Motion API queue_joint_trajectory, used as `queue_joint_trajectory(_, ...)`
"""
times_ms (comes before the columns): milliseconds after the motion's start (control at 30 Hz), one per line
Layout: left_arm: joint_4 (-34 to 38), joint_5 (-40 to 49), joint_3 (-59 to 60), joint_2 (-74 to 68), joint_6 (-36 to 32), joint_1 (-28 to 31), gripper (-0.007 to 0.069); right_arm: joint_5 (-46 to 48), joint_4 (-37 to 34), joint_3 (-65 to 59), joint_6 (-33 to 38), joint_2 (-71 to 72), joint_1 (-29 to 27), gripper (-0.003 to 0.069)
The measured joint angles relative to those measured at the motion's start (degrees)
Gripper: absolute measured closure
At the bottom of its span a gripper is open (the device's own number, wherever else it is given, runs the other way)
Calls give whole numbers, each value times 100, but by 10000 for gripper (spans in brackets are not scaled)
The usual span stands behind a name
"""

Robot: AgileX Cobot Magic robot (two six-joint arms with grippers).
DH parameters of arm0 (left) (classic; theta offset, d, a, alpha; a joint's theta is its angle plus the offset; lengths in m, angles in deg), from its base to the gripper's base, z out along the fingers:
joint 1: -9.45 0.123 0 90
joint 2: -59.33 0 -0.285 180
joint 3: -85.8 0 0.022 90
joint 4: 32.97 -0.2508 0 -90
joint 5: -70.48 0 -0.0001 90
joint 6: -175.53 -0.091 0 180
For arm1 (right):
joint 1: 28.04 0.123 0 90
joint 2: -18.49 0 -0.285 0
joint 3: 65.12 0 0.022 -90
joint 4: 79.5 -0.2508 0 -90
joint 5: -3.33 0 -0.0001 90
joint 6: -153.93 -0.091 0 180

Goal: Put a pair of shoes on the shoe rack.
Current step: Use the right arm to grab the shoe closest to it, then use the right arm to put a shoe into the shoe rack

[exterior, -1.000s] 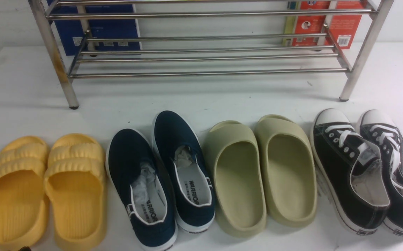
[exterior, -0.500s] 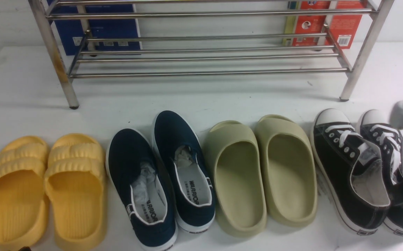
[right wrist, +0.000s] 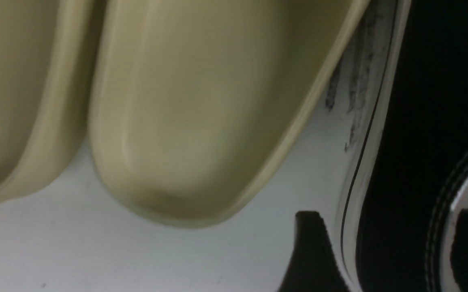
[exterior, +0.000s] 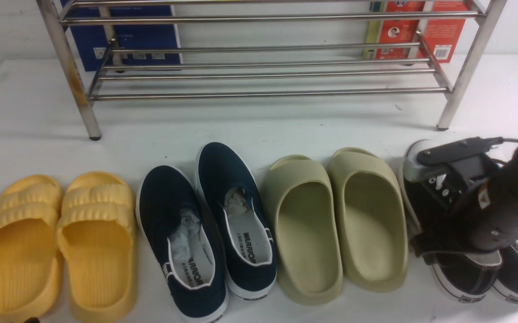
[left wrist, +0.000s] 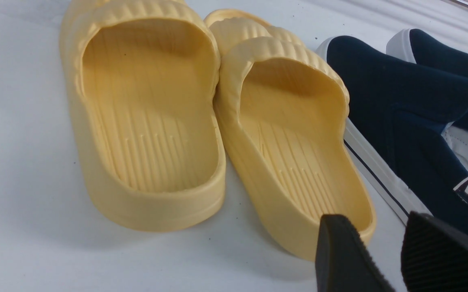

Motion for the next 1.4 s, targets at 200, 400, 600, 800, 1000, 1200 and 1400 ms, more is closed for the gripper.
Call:
queue_joint_trajectory(200, 0, 0, 0, 0, 0, 0, 384, -157, 125, 0, -217, -433, 0, 326)
queue_joint_trajectory(400, 0, 0, 0, 0, 0, 0, 384, -157, 146, 6, -234, -519, 0, 539)
queue_joint_trajectory(600, 0, 0, 0, 0, 0, 0, 384, -136, -9, 8, -254, -459, 0, 641)
queue_joint_trajectory(800, 0, 0, 0, 0, 0, 0, 384, 374, -708, 256, -75, 141, 0, 641)
queue_joint_trajectory(1000, 0, 0, 0, 0, 0, 0, 384, 1196, -1168, 1044, 332, 582, 19, 637)
queue_joint_trajectory(1200, 0, 0, 0, 0, 0, 0, 384, 1436, -1447, 1718, 725, 444, 35, 637)
queue_joint_trajectory(1400, 0, 0, 0, 0, 0, 0, 384, 1460, -1751, 2580, 1171, -268, 35, 637)
